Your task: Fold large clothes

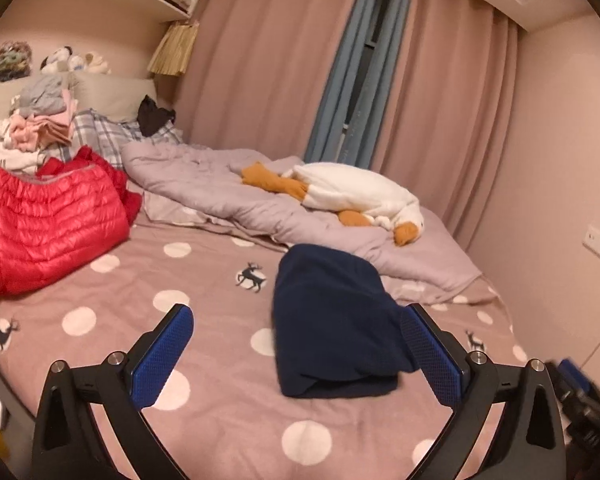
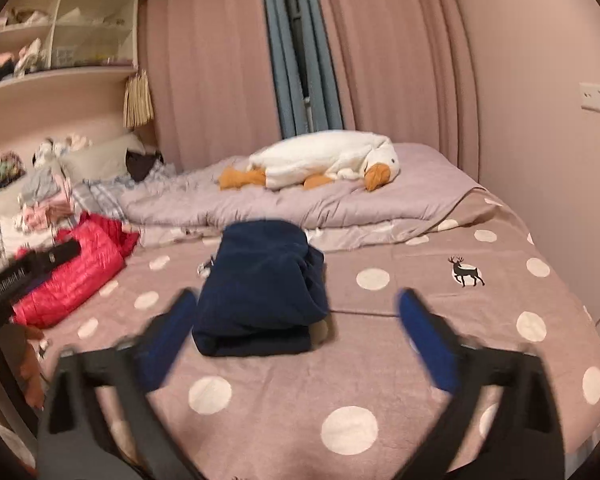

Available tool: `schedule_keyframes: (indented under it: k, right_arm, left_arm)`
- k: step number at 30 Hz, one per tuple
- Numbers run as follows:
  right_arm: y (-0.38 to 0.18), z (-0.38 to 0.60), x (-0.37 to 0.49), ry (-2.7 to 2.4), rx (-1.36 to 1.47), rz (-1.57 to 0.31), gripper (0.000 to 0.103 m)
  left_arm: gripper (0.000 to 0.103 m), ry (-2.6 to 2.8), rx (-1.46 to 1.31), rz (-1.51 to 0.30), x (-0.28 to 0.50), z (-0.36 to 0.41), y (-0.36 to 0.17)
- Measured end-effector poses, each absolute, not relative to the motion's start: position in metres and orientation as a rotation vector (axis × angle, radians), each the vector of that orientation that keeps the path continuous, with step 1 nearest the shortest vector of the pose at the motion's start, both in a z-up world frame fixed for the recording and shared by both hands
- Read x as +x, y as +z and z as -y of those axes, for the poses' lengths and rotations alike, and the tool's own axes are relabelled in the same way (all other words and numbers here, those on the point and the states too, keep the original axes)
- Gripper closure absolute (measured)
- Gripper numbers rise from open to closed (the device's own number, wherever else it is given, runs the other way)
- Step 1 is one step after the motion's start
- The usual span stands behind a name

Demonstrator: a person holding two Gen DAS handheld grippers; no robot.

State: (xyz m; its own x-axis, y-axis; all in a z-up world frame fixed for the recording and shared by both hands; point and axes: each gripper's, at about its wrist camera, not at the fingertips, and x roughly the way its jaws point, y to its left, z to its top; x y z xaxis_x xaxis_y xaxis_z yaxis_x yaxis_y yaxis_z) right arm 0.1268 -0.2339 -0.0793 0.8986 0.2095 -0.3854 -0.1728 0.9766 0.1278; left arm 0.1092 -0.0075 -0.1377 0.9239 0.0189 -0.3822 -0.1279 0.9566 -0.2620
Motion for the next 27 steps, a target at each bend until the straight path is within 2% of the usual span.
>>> schedule_keyframes:
  k: [27]
  right_arm:
    - [-0.078, 0.242, 0.114, 0.149, 0.113, -0.398, 0.000]
  left_arm:
    - [0.001, 0.061, -0.283, -0.367, 0.109, 0.011, -0.139]
